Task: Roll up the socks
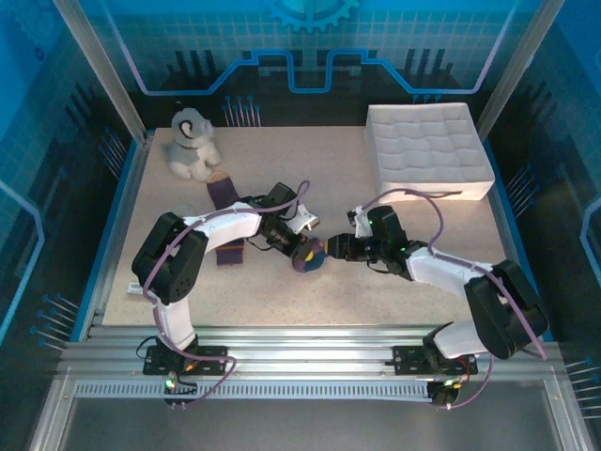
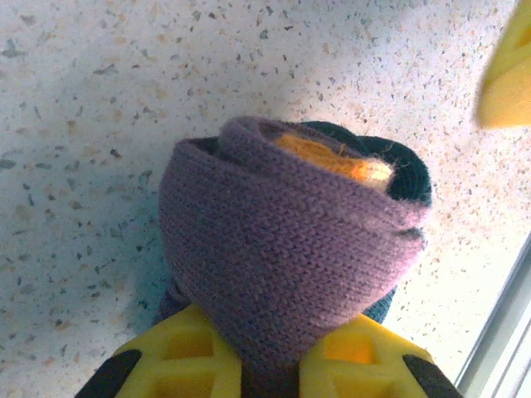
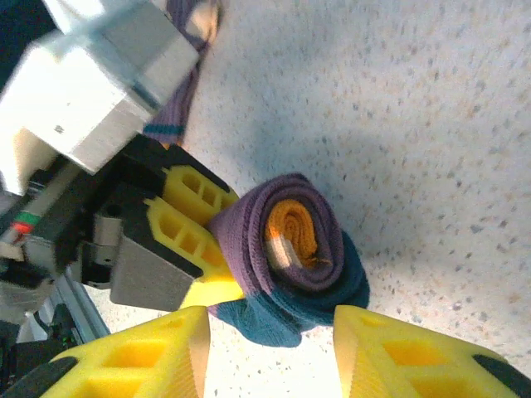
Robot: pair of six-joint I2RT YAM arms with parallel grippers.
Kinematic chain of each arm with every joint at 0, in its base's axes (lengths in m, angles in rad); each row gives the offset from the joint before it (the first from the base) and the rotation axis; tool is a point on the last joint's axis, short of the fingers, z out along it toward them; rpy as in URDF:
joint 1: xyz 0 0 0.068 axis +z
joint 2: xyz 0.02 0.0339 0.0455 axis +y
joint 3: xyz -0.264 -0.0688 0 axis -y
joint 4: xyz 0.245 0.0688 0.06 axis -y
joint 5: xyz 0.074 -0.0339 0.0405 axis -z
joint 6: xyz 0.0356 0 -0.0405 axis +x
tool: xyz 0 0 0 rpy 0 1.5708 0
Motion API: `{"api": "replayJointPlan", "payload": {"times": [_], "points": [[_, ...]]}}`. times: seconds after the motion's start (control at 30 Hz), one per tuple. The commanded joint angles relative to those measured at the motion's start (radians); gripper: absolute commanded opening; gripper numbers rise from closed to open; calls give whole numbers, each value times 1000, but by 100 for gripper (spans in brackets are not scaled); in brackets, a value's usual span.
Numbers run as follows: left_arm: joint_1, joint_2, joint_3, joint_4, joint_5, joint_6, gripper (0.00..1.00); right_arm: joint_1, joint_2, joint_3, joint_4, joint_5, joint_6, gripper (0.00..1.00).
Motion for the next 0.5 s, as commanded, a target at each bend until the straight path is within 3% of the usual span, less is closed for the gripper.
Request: {"api": "replayJointPlan", "payload": {"times": [0.0, 0.2, 0.47], "points": [[12, -62, -5, 28, 59, -25, 0, -43, -67, 68, -168, 81, -95, 44], [15, -105, -8, 56, 47, -22, 0, -128, -25, 297, -487, 188, -272, 45], [14, -174, -15, 116, -2, -7, 0, -235, 232, 689, -742, 284, -447, 46]]}}
